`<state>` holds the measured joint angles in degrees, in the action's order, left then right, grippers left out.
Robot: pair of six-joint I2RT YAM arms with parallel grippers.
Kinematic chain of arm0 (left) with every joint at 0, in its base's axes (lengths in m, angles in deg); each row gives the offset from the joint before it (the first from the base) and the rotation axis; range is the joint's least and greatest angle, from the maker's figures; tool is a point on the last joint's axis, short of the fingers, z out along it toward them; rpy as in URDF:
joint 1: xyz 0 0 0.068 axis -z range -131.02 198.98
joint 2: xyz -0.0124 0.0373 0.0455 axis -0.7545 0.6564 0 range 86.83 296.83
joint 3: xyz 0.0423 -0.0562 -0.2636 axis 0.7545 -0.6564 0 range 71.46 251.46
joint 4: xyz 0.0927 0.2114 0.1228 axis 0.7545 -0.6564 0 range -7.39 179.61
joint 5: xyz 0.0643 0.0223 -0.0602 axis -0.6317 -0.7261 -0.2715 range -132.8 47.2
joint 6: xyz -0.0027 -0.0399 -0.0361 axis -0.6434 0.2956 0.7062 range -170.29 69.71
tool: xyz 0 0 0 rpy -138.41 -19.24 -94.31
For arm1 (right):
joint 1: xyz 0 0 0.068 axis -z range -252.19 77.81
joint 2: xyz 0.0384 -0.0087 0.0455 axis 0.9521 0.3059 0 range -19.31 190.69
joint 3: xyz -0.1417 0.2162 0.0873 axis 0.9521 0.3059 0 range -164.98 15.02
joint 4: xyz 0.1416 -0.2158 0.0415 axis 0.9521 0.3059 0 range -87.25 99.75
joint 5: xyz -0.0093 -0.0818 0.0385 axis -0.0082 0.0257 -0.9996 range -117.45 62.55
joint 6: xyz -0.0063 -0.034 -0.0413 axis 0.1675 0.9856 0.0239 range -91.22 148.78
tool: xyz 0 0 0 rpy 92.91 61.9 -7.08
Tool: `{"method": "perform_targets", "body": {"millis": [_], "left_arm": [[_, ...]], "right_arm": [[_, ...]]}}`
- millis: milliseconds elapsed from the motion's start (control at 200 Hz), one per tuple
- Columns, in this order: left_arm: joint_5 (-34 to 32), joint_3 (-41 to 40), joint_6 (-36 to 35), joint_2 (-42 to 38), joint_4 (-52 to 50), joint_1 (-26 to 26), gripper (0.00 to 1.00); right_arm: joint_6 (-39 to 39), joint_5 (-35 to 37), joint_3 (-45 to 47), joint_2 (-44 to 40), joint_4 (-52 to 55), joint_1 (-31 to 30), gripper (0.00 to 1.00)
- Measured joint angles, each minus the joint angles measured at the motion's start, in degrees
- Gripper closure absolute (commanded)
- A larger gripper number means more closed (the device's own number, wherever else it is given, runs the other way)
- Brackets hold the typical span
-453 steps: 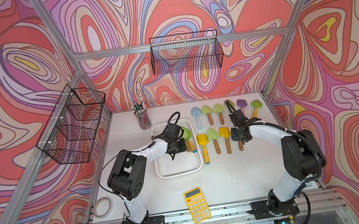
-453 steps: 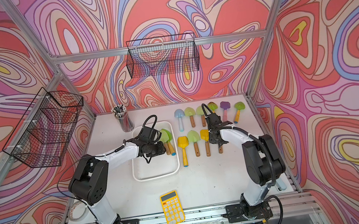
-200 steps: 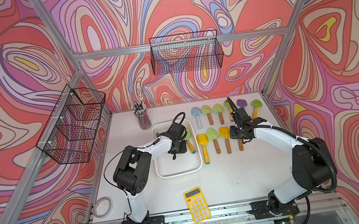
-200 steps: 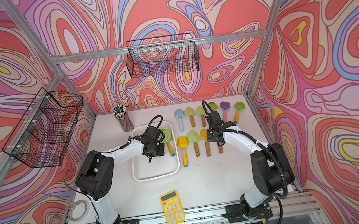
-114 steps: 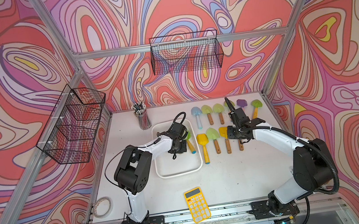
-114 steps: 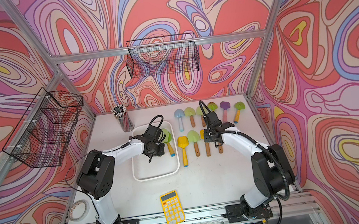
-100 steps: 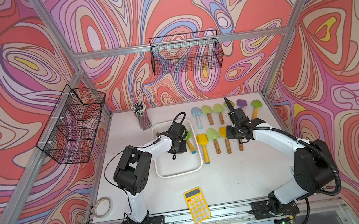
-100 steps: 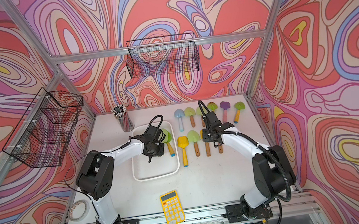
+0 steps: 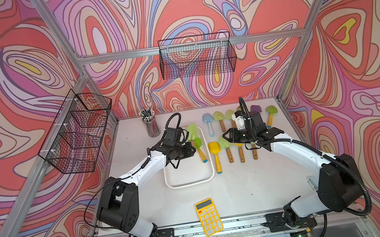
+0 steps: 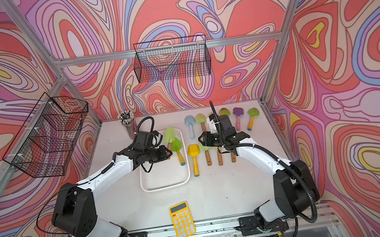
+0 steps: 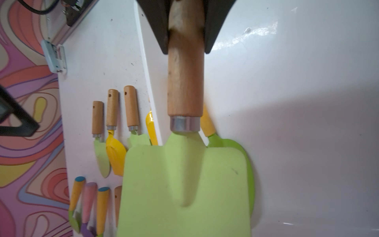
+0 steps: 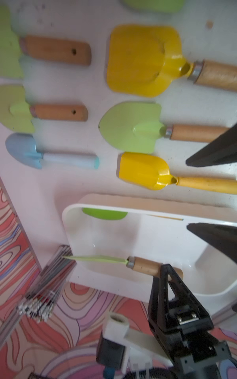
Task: Take the shovel out of the storage box
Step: Pick up the shovel from the storage box, then place the shovel at the center of the board.
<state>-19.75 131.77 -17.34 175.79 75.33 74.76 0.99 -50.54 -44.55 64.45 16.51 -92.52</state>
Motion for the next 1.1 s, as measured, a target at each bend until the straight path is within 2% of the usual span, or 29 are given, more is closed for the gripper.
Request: {"method": "perform_targets", "body": {"millis": [100, 240, 486, 816, 1097], "left_arm": [[6.19, -1.92, 2.89, -0.87, 4.83, -0.07, 1.0], [13.66, -5.29, 7.82, -2.23, 12.68, -0.02, 1.0], [23.02, -9.79, 17.38, -2.45, 29.68, -0.04, 1.0], [28.48, -13.51, 30.36, -0.63, 50.42, -0.02, 1.0], [29.49, -13.88, 35.69, 1.88, 58.18, 1.09, 1.0]], "right_arm": [[-2.29, -6.51, 1.51, 0.0, -5.29, 0.0, 0.42], [-6.54, -13.99, 3.78, 0.02, -13.79, 0.0, 0.42], [-12.94, -22.1, 5.22, 1.33, -26.29, 0.0, 0.43], [-17.64, -26.97, 5.7, 2.73, -34.4, 0.0, 0.46], [-21.9, -29.35, 6.03, 6.01, -40.74, 0.0, 0.54]]}}
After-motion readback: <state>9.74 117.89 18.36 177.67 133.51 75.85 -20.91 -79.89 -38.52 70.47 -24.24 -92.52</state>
